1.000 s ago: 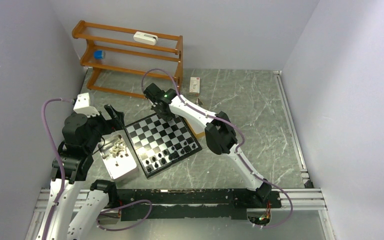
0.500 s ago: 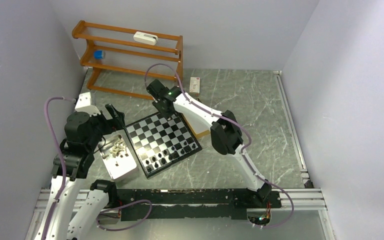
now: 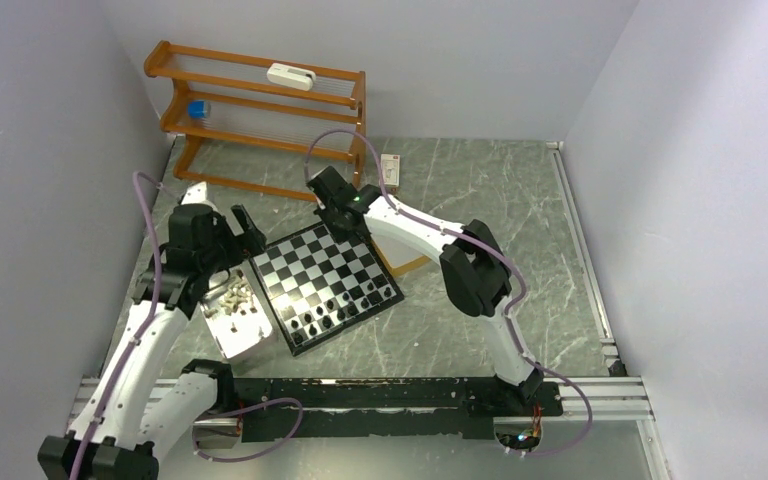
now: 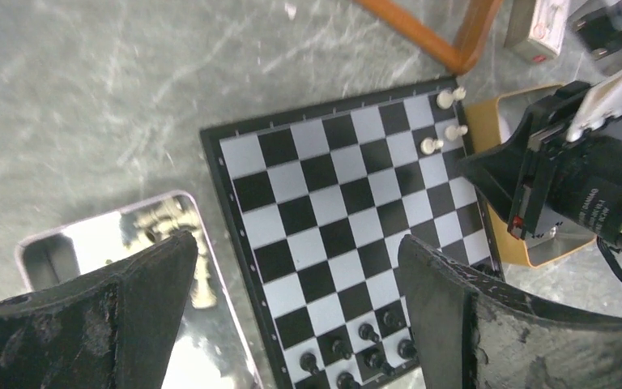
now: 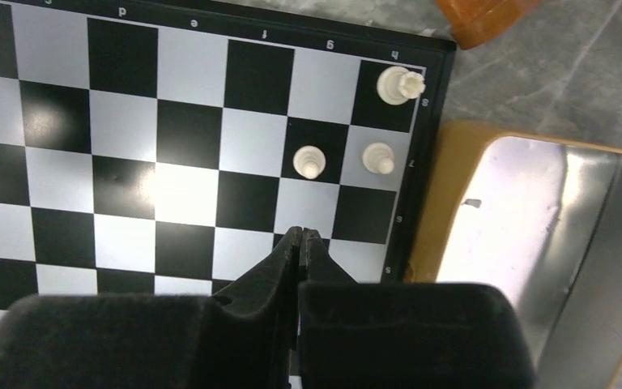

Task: Set up the chess pieces on the board
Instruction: Place the chess piece on the chessboard, then pick up the chess piece from the storage box.

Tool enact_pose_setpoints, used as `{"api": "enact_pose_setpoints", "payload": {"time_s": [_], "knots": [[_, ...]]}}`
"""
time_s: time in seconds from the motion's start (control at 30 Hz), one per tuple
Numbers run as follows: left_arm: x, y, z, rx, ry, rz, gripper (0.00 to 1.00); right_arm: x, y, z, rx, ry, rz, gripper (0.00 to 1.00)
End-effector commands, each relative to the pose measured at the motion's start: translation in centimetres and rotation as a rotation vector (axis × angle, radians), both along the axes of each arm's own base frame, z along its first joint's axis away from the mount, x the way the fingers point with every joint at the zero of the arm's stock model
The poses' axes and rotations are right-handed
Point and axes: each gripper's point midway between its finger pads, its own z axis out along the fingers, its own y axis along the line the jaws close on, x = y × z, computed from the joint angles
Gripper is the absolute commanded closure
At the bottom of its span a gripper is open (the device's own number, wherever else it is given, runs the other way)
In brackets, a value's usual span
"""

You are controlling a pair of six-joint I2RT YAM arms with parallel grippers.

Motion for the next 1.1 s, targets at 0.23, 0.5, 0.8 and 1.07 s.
{"api": "enact_pose_setpoints", "payload": {"time_s": [0.23,0.5,0.8,1.07], "knots": [[-3.5,0.1,-9.0,-0.191,0.341,0.272,0.12,1.1,2.3,-0.1,0.129,-0.031,-0.010,0.98],[-4.1,2.4,-7.4,-0.140,0.264,0.373,0.16,1.5,2.5,-0.8,0.117,-0.022,0.001,0.98],[-4.2,3.1,-6.6,-0.137,0.221,0.411,0.17,1.8,1.8,-1.5,0.078,-0.019,-0.013,0.98],[-4.5,2.1,-8.8,-0.178,0.289,0.396,0.17,2.6,1.4,-1.8,0.055,-0.035,-0.028,0.98]]}}
